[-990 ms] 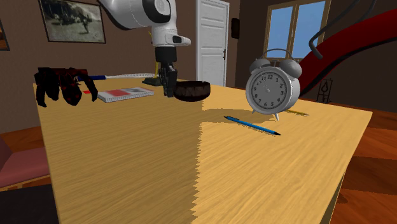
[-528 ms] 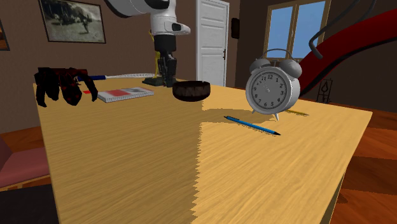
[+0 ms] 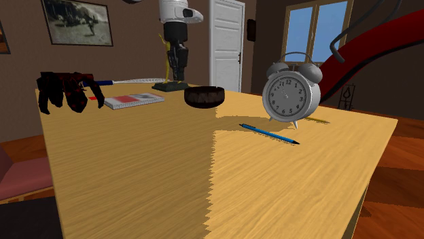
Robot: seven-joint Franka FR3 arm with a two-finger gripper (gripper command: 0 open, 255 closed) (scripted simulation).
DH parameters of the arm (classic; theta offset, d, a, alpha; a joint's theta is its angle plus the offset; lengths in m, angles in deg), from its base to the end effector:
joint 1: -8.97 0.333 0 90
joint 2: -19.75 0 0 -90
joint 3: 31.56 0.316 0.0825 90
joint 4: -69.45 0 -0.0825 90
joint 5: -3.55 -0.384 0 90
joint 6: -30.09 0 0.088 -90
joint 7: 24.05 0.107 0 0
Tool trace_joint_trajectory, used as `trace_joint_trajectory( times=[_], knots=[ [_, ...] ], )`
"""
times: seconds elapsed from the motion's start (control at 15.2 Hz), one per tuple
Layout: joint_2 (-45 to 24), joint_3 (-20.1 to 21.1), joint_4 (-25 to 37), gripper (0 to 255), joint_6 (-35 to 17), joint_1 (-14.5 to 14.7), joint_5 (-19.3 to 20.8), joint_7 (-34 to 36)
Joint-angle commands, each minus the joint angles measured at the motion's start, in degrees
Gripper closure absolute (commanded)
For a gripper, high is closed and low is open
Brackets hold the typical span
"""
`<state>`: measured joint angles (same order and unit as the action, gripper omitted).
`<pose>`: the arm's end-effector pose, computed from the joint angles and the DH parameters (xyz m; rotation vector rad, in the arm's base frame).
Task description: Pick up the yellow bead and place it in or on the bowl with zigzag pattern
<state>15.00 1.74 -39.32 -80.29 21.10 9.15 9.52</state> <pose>0.4123 0.3994 0.4595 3.0583 0.3723 -0.0035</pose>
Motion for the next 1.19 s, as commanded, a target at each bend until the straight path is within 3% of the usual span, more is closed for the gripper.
trace_joint_trajectory(
  times=[0.0, 0.13, 0.46, 0.73, 0.79, 0.86, 1.12],
  knots=[
    [0.4, 0.0, 1.1, 255, 1.5, 0.0, -0.3, -0.2],
    [0.6, 0.0, 2.0, 255, 2.5, -0.1, -0.5, -0.4],
    [-13.4, -0.1, 18.3, 255, 7.4, 3.8, 7.1, 3.7],
    [-25.3, -1.6, 35.1, 255, 13.5, 9.2, 12.2, 5.0],
    [-28.6, -2.2, 40.3, 255, 15.5, 11.0, 13.4, 4.9],
    [-34.0, -3.1, 49.3, 255, 19.0, 14.0, 15.2, 4.5],
    [-33.6, -3.3, 45.4, 255, 15.6, 13.2, 15.0, 4.9]
  ],
)
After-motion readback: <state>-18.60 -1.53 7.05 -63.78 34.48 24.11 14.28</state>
